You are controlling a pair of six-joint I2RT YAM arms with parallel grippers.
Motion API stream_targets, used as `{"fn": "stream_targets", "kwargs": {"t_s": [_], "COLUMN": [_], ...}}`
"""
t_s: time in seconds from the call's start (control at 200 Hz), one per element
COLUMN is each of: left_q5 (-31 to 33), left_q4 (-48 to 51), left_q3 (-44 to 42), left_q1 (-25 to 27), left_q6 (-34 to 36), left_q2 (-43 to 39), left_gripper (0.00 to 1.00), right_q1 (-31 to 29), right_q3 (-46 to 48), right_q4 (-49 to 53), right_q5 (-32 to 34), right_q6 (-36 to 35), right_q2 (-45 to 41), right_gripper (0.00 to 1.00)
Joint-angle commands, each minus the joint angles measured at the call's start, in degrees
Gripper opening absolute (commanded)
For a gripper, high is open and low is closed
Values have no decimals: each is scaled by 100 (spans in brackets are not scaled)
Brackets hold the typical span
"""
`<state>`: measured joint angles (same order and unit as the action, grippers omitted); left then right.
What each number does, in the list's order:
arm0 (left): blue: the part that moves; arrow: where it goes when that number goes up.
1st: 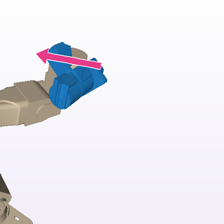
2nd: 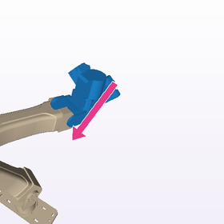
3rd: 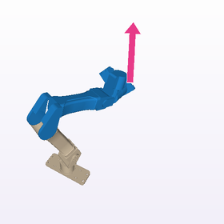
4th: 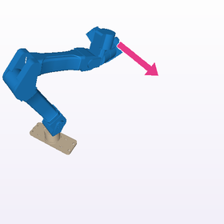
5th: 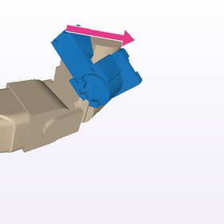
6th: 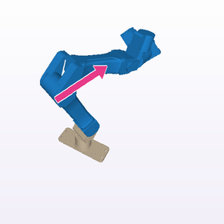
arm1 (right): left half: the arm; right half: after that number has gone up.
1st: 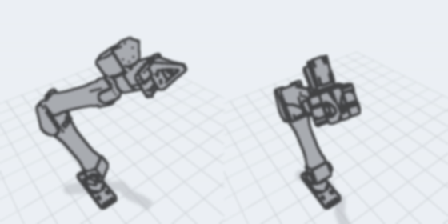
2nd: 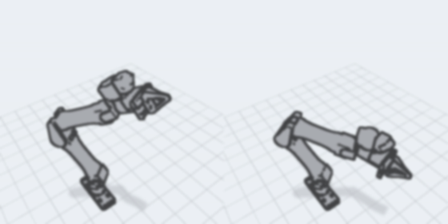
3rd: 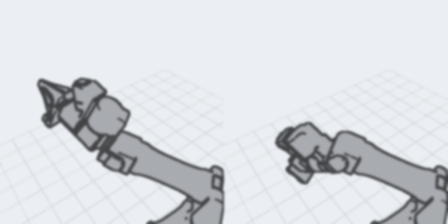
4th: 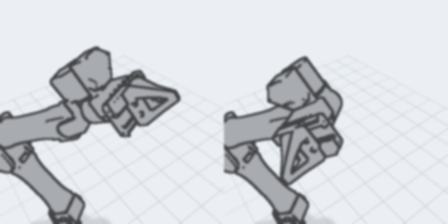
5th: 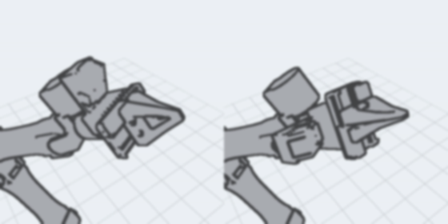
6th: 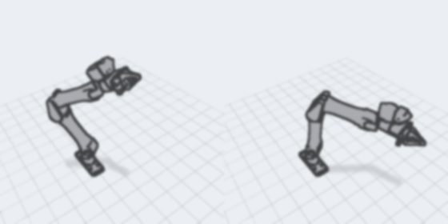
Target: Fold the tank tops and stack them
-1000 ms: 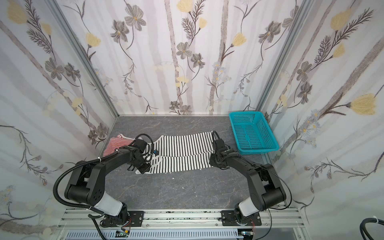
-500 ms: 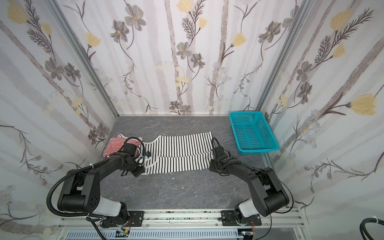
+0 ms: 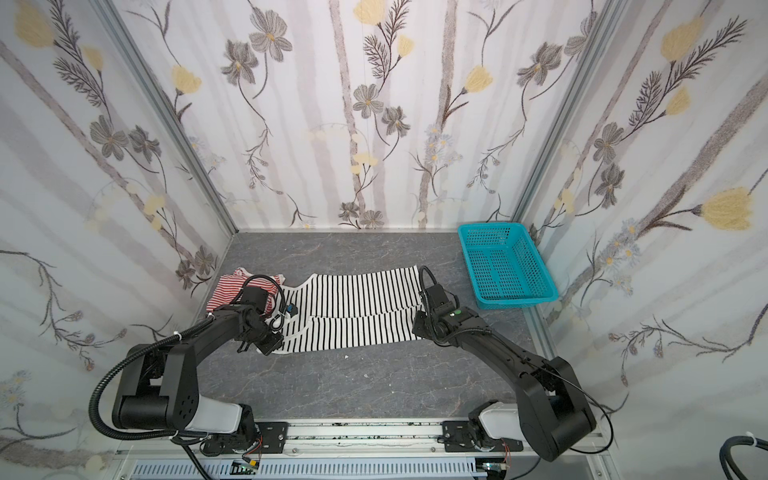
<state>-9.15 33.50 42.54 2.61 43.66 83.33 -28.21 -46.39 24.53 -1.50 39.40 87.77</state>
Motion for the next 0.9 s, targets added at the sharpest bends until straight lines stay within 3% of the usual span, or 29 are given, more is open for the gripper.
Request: {"fn": "stream_targets", "kwargs": {"t_s": [0.0, 0.15, 0.27, 0.62, 0.894], "left_q5": [-100, -131, -92, 207, 110], "left_q4": [142, 135, 136, 218, 270], "left_q3": [110, 196, 163, -256, -185], "left_q1": [-6, -6, -6, -7, -12], "left_q6": [13, 23, 61, 472, 460], "left_q2": [81, 235, 351, 386, 327], "left_gripper": [25, 25, 25, 24, 26], "right_q1": [21, 26, 30, -268, -533], "right_q3": [-268, -353, 2, 1511, 1701], "right_q4": [-254, -480, -463, 105, 391], "right_q5": [115, 159, 215, 232, -44], "right_q6": [-103, -125, -117, 296, 631], "right_q2": [650, 1247, 1143, -491, -1546], "right_gripper": [32, 32, 32, 33, 34]}}
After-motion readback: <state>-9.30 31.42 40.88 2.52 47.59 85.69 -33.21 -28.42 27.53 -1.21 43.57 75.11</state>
